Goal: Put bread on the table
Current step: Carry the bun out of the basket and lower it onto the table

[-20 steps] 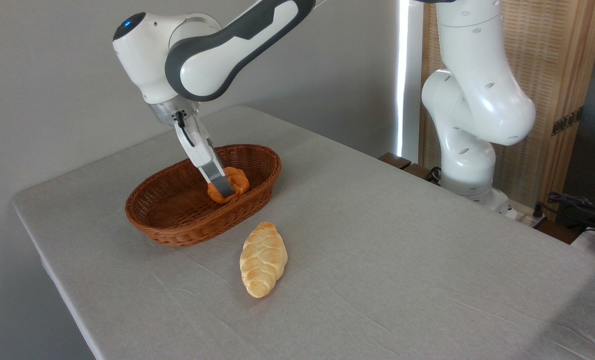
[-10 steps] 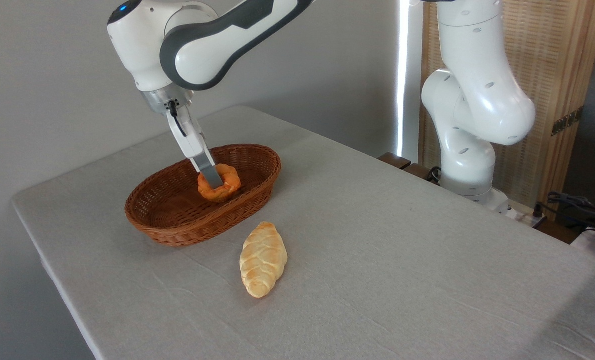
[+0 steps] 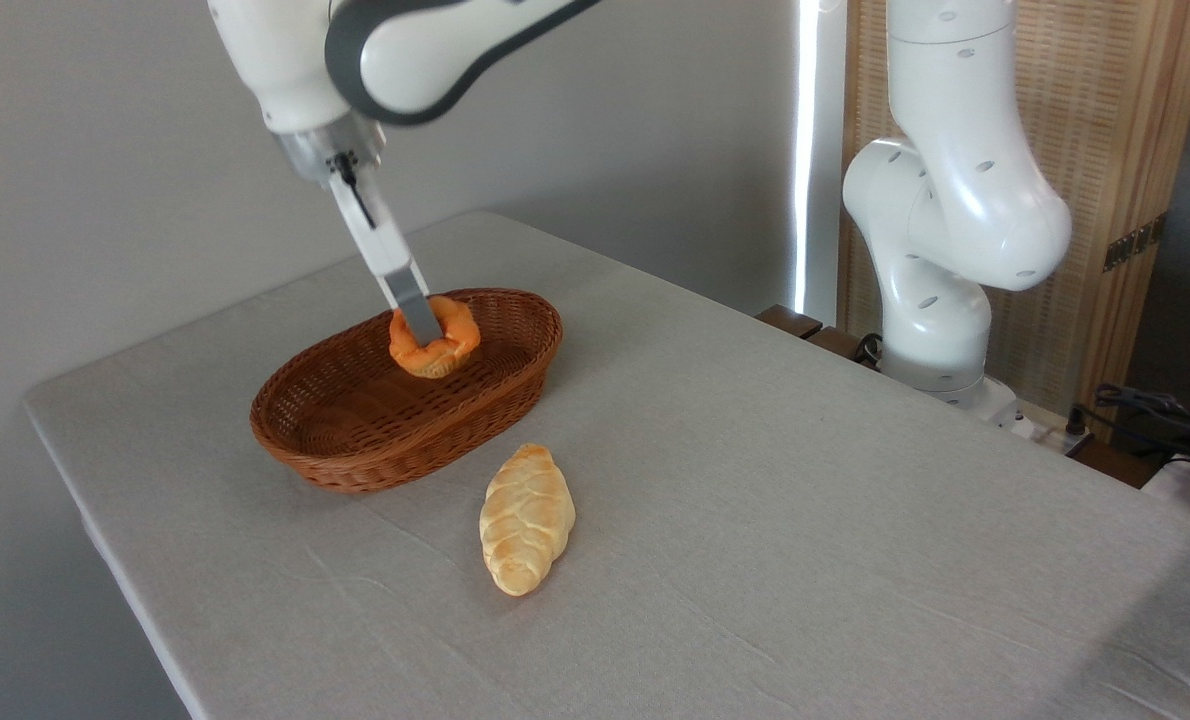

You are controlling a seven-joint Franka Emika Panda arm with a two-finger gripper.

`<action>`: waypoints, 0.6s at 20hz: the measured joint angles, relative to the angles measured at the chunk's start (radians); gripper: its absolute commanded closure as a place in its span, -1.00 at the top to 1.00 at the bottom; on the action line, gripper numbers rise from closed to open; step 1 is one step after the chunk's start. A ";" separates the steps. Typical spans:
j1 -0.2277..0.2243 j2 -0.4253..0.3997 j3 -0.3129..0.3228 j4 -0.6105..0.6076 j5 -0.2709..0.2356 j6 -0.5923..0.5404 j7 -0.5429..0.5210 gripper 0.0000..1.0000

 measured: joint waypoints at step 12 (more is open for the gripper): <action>0.013 -0.073 0.273 -0.148 0.059 -0.117 0.032 1.00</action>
